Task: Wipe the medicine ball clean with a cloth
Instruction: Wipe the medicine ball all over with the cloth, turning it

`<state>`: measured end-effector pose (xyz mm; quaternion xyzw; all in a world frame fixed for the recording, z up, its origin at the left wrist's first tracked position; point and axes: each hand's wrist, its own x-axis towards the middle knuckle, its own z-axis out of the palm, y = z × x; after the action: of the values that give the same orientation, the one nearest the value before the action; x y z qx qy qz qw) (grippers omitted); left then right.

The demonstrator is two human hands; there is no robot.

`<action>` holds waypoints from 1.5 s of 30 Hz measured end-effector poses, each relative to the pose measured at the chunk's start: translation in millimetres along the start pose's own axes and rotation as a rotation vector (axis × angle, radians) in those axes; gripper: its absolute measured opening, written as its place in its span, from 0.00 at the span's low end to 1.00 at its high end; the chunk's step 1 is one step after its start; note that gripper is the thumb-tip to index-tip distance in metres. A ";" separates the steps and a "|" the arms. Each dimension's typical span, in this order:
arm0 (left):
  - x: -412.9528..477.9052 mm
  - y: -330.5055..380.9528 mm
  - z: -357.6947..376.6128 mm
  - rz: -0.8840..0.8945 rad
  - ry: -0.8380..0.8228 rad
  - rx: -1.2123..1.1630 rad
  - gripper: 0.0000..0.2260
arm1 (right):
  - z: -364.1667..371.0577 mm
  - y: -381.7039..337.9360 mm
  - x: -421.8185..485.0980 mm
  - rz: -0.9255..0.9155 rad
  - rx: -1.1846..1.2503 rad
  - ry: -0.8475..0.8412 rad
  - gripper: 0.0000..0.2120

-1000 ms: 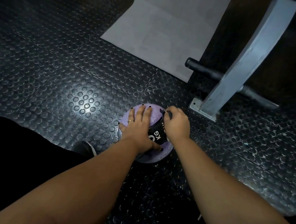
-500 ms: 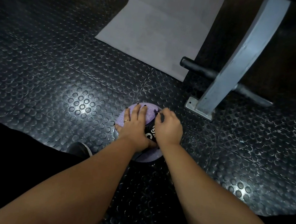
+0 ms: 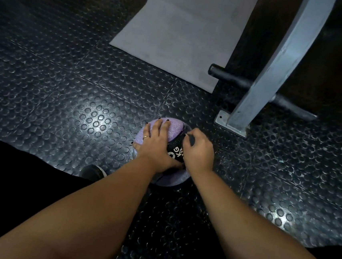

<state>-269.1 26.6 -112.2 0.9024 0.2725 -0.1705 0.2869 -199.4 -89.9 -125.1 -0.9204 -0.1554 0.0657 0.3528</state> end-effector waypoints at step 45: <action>15.8 -36.6 -14.1 -0.052 0.103 -0.243 0.63 | 17.2 -7.8 19.4 -0.053 0.089 -0.030 0.05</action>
<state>-276.0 66.6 -124.1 0.8611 0.3288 -0.0970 0.3754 -186.9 -67.2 -132.9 -0.8981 -0.1820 0.0771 0.3928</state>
